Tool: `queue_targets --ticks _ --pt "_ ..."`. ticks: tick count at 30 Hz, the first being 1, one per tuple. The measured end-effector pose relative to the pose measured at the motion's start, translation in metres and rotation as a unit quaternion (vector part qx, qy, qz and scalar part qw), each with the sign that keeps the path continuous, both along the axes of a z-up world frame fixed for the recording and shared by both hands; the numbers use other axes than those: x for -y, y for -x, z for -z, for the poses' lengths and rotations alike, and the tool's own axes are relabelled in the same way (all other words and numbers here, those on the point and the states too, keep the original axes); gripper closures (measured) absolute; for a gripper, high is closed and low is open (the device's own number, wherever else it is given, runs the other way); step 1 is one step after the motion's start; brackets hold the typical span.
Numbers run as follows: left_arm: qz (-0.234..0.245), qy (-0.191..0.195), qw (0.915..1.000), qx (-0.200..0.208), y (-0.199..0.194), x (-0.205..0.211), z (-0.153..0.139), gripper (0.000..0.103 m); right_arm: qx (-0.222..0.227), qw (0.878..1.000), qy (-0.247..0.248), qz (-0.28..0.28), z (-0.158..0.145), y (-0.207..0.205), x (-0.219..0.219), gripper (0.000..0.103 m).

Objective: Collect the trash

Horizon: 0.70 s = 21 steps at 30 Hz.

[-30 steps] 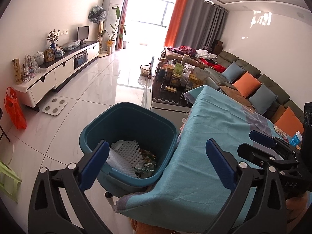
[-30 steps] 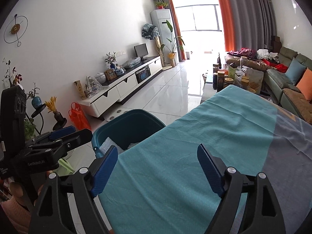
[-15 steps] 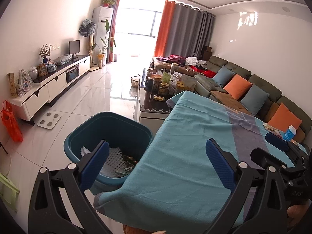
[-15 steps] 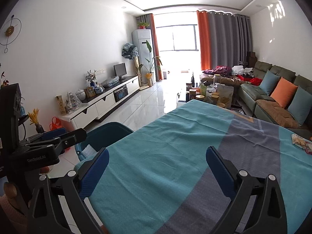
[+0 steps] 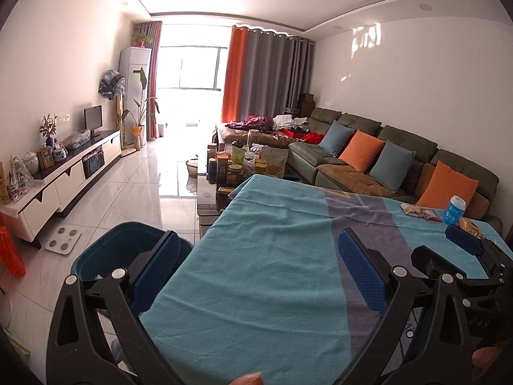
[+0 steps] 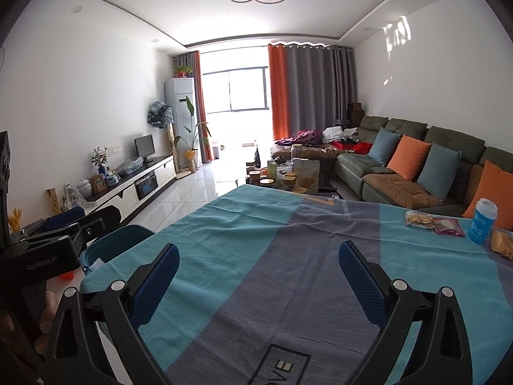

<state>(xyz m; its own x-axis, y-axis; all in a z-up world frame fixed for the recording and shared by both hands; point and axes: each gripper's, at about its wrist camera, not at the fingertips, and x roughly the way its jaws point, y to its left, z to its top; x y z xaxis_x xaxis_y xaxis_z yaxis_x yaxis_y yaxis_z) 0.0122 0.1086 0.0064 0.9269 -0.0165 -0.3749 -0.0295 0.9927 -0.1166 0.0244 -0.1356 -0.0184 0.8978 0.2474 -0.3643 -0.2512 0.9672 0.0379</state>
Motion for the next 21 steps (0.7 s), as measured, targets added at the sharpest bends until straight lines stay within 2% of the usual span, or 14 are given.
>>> queue_targets --ticks 5,12,21 --pt "0.011 0.002 0.9998 0.019 -0.001 0.02 -0.003 0.006 0.03 0.999 -0.005 0.043 -0.005 0.015 0.022 0.007" --pt "0.034 -0.011 0.9987 0.036 0.006 0.046 -0.002 0.006 0.05 0.995 -0.027 0.088 -0.008 0.029 0.049 0.007" --pt "0.051 -0.025 0.9973 0.046 0.012 0.065 -0.001 0.006 0.063 0.991 -0.033 0.114 -0.009 0.043 0.065 0.007"
